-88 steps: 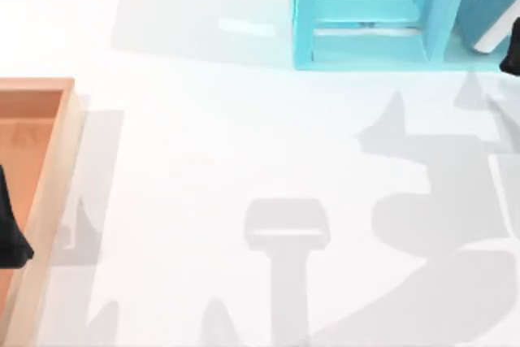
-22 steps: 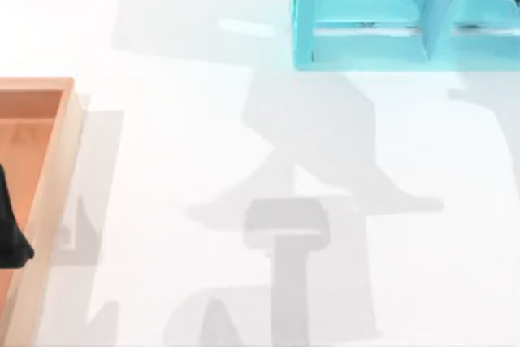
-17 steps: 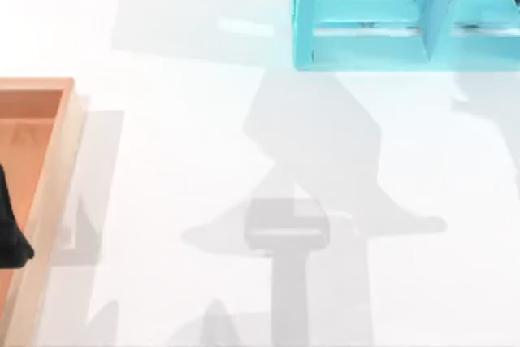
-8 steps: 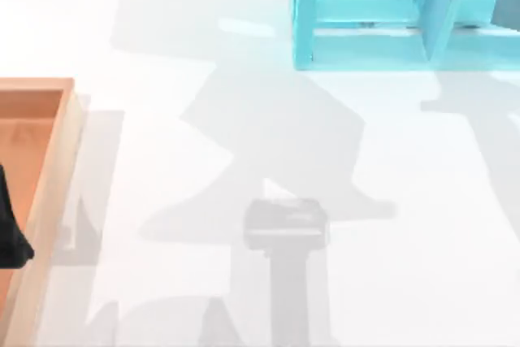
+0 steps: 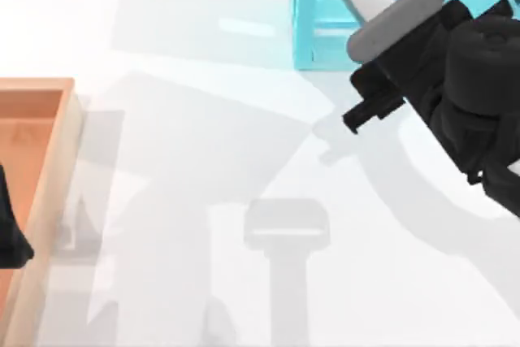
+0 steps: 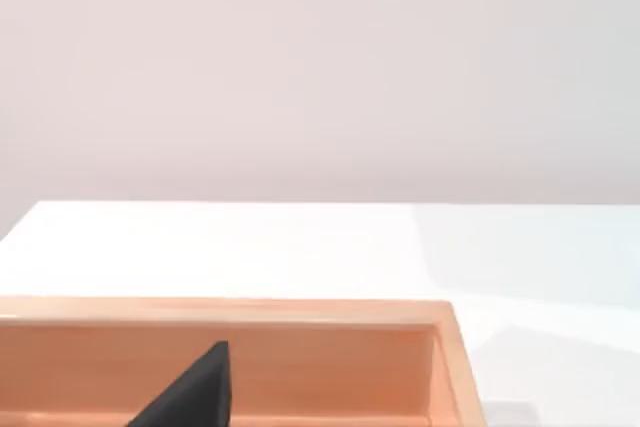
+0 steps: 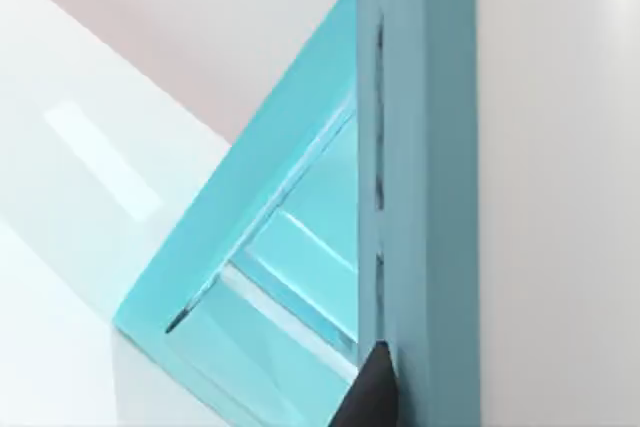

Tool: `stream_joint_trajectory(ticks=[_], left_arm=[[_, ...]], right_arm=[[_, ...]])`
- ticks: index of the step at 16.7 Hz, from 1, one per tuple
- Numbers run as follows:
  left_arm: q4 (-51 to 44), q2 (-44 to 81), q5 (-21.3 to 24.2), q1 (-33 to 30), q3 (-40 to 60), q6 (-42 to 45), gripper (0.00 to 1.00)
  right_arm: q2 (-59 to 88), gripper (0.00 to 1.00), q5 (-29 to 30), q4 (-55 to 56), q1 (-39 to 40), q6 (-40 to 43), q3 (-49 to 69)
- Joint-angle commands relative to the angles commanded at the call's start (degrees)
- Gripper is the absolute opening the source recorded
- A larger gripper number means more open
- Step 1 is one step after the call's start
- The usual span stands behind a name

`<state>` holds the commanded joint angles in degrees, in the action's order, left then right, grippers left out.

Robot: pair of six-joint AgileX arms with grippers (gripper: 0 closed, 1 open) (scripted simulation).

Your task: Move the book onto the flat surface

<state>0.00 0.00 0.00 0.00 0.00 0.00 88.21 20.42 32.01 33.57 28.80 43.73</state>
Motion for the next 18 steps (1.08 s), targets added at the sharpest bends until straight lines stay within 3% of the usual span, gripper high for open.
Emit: stream_joint_trajectory(ticks=[4,8,12,18], left_arm=[[0.0,0.0,0.0,0.0,0.0,0.0,1.00],[0.0,0.0,0.0,0.0,0.0,0.0,1.00],[0.0,0.0,0.0,0.0,0.0,0.0,1.00],[0.0,0.0,0.0,0.0,0.0,0.0,1.00]], right_arm=[[8.3,0.00,10.8,4.2,13.7,23.4,-0.2],[14.1,0.00,18.8,7.6,22.4,37.6,-0.4],[16.8,0.00,22.7,9.3,25.8,42.5,-0.4],[16.8,0.00,22.7,9.2,25.8,42.2,-0.7]])
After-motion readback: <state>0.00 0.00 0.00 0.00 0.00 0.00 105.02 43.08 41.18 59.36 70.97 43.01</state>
